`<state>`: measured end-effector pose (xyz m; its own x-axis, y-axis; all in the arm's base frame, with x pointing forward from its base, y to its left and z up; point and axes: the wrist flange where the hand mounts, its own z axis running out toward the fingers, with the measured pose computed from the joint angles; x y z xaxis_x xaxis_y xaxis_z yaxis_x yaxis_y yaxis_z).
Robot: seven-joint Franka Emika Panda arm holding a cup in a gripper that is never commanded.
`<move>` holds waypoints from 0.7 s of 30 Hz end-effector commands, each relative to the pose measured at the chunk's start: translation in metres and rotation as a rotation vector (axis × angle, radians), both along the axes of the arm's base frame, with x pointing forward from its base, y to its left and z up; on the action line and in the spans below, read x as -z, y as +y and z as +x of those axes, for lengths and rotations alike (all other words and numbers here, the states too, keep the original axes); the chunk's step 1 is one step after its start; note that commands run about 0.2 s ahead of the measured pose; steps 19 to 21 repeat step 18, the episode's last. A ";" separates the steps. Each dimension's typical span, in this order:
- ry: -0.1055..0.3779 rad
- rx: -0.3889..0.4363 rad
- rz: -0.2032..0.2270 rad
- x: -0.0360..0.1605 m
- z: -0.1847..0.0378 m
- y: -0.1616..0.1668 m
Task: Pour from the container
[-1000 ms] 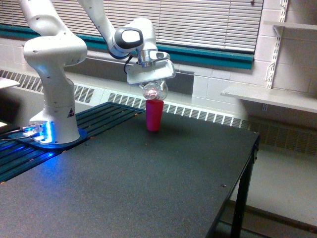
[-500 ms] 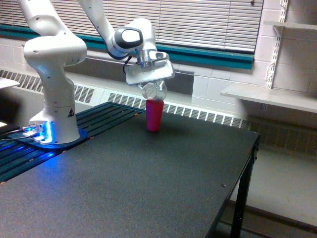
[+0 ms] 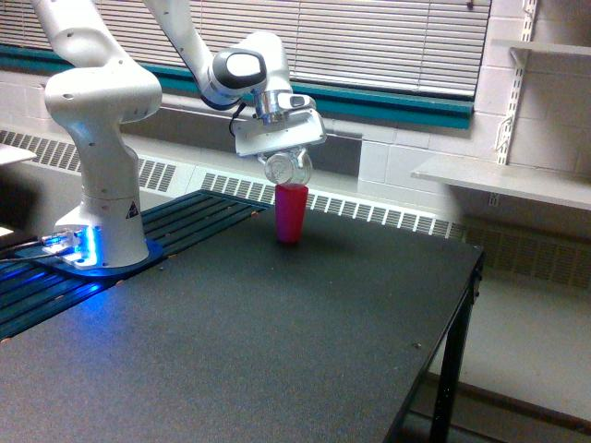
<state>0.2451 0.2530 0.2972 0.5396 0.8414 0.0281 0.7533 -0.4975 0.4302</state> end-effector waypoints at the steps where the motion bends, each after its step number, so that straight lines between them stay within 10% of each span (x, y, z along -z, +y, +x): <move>1: -0.010 0.016 0.013 -0.003 0.000 -0.003; 21: -0.019 0.141 0.141 -0.017 0.014 -0.016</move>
